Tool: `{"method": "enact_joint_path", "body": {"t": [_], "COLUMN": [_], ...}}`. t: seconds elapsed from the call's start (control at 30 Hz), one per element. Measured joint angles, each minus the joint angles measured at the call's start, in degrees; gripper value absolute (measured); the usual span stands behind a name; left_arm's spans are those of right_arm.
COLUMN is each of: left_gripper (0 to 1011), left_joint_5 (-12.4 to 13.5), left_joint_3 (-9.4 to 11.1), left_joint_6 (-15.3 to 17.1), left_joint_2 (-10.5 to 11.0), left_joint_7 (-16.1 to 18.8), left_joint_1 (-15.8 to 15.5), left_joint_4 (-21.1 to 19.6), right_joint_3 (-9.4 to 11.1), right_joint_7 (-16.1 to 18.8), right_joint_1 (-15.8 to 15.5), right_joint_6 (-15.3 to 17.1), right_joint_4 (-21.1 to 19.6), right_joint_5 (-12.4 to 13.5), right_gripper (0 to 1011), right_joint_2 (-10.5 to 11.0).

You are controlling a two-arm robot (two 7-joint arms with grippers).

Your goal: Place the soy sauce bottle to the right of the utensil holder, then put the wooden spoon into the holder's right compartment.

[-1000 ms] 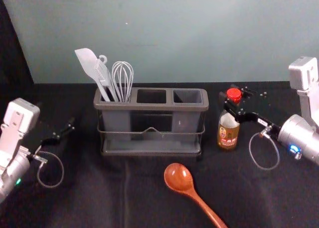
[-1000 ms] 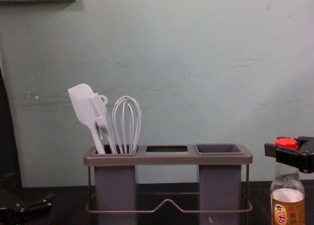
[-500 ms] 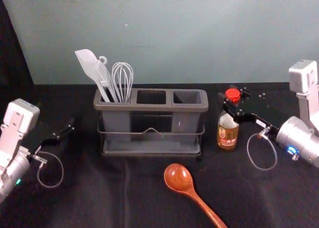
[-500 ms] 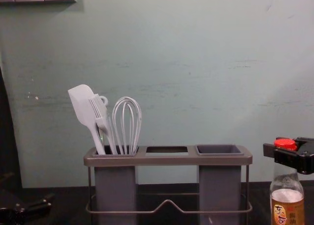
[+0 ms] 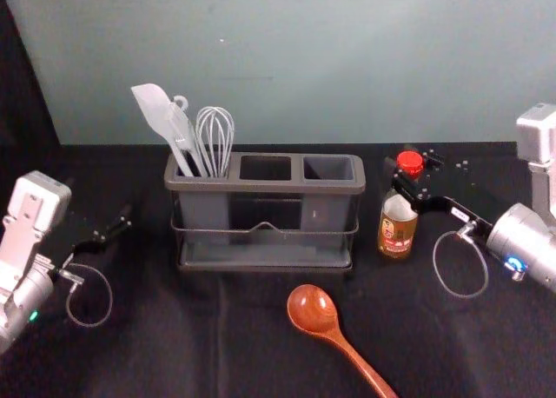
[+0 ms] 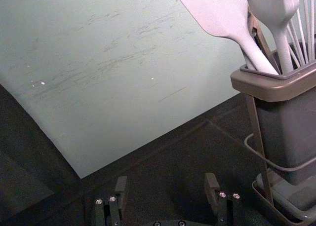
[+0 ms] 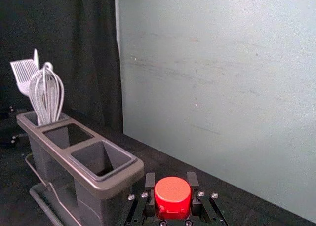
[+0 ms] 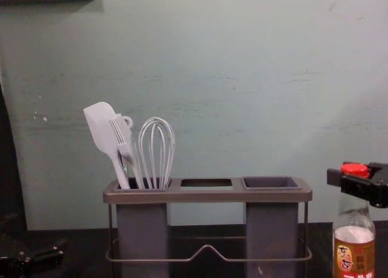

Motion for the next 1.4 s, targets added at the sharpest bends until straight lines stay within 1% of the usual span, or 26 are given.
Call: {"method": "enact_joint_path", "body": {"t": [0.2, 0.33, 0.43, 0.6, 0.77, 1.0, 1.23, 1.4], "left_gripper": [1011, 1012, 1011, 1011, 1011, 1011, 1011, 1012], "left_joint_5": [0.0, 0.0, 0.0, 0.0, 0.0, 0.0, 0.0, 0.0], "left_joint_3": [0.0, 0.0, 0.0, 0.0, 0.0, 0.0, 0.0, 0.0], "left_joint_6": [0.0, 0.0, 0.0, 0.0, 0.0, 0.0, 0.0, 0.0], "left_joint_2": [0.0, 0.0, 0.0, 0.0, 0.0, 0.0, 0.0, 0.0], "left_joint_7": [0.0, 0.0, 0.0, 0.0, 0.0, 0.0, 0.0, 0.0], "left_joint_1": [0.0, 0.0, 0.0, 0.0, 0.0, 0.0, 0.0, 0.0], "left_joint_4": [0.0, 0.0, 0.0, 0.0, 0.0, 0.0, 0.0, 0.0], "right_joint_3": [0.3, 0.4, 0.5, 0.8, 0.7, 0.2, -0.4, -0.5], "right_joint_7": [0.0, 0.0, 0.1, 1.0, 1.4, 1.2, 0.6, 0.3], "right_joint_1": [-0.6, -0.6, -0.6, -0.6, -0.5, -0.1, 0.2, 0.3], "right_joint_6": [-0.4, -0.6, -0.7, -1.3, -1.5, -1.4, -0.9, -0.7], "right_joint_4": [-1.4, -1.4, -0.9, 0.6, 1.2, 1.8, 2.0, 2.0], "right_joint_5": [0.4, 0.6, 1.1, 2.9, 3.6, 3.4, 2.4, 2.1], "right_gripper": [381, 382, 381, 381, 381, 381, 381, 381], "right_joint_2": [0.3, 0.2, -0.1, -0.7, -1.0, -1.0, -0.7, -0.7]}}
